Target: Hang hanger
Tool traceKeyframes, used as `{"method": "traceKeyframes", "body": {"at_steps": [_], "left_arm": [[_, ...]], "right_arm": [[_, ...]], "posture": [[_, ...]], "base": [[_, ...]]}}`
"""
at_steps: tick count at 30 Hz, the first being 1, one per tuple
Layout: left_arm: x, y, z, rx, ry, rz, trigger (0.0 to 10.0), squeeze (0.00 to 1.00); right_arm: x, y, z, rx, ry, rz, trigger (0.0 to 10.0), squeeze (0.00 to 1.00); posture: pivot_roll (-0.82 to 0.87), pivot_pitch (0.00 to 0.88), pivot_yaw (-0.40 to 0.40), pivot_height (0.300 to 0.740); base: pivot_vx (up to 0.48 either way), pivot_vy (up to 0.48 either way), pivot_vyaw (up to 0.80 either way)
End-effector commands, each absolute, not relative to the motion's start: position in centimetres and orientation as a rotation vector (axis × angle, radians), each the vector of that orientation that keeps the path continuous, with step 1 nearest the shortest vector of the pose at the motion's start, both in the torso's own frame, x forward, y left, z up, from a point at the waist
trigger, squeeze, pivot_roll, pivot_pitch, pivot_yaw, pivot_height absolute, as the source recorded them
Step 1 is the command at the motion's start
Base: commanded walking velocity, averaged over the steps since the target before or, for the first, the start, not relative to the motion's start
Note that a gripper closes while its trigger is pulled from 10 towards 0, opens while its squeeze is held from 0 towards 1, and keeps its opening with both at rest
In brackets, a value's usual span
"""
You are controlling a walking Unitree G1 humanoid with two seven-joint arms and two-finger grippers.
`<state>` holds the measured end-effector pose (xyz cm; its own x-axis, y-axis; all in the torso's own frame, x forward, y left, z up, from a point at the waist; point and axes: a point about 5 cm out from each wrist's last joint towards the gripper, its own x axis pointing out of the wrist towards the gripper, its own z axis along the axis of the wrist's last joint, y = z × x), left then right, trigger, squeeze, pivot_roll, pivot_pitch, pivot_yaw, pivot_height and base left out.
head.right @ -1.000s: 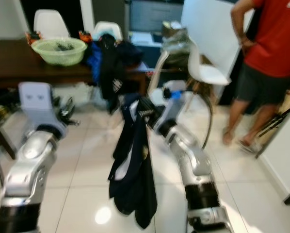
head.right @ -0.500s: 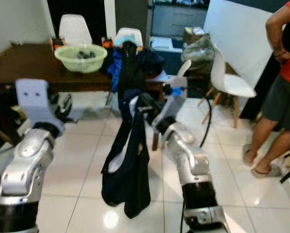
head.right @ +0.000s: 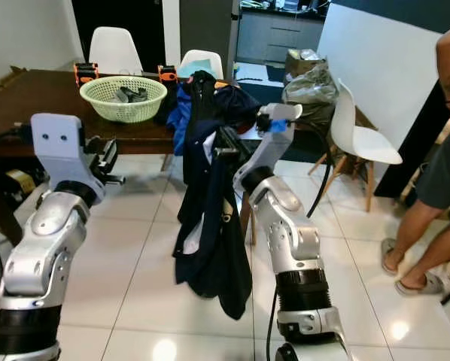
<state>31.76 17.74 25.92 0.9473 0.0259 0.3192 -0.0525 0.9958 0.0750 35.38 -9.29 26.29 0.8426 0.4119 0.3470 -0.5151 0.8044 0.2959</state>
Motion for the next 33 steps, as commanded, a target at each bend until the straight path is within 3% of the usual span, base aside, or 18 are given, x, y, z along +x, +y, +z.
{"method": "traceKeyframes", "body": {"at_steps": [1,7,9,19,33], "left_arm": [[31.9,17.6,25.7,0.088,-0.312,0.04,10.0,0.0],[32.1,17.4,25.9,0.088,-0.32,0.051,10.0,0.0],[32.1,17.7,26.1,0.089,-0.322,0.061,10.0,0.0],[32.0,17.4,28.8,0.113,-0.41,0.047,10.0,0.0],[32.0,16.7,30.5,0.164,-0.458,-0.009,10.0,0.0]], "right_arm": [[35.3,-8.9,27.6,0.413,-0.33,0.525,10.0,0.0],[35.4,-9.1,29.4,0.514,-0.384,0.517,10.0,0.0],[35.7,-9.5,32.0,0.574,-0.454,0.513,10.0,0.0],[35.8,-9.8,35.8,0.581,-0.566,0.536,10.0,0.0],[36.4,-9.9,32.9,0.384,-0.491,0.466,10.0,0.0]], "posture": [[0.0,0.002,-0.118,0.735],[0.0,0.011,-0.119,0.735],[0.0,0.012,-0.118,0.735],[0.0,0.016,-0.136,0.735],[-0.01,0.02,-0.121,0.735]], "base": [[0.398,0.0,0.0],[0.4,0.0,0.0],[0.401,0.0,0.0],[0.408,0.0,0.0],[0.416,0.0,0.0]]}}
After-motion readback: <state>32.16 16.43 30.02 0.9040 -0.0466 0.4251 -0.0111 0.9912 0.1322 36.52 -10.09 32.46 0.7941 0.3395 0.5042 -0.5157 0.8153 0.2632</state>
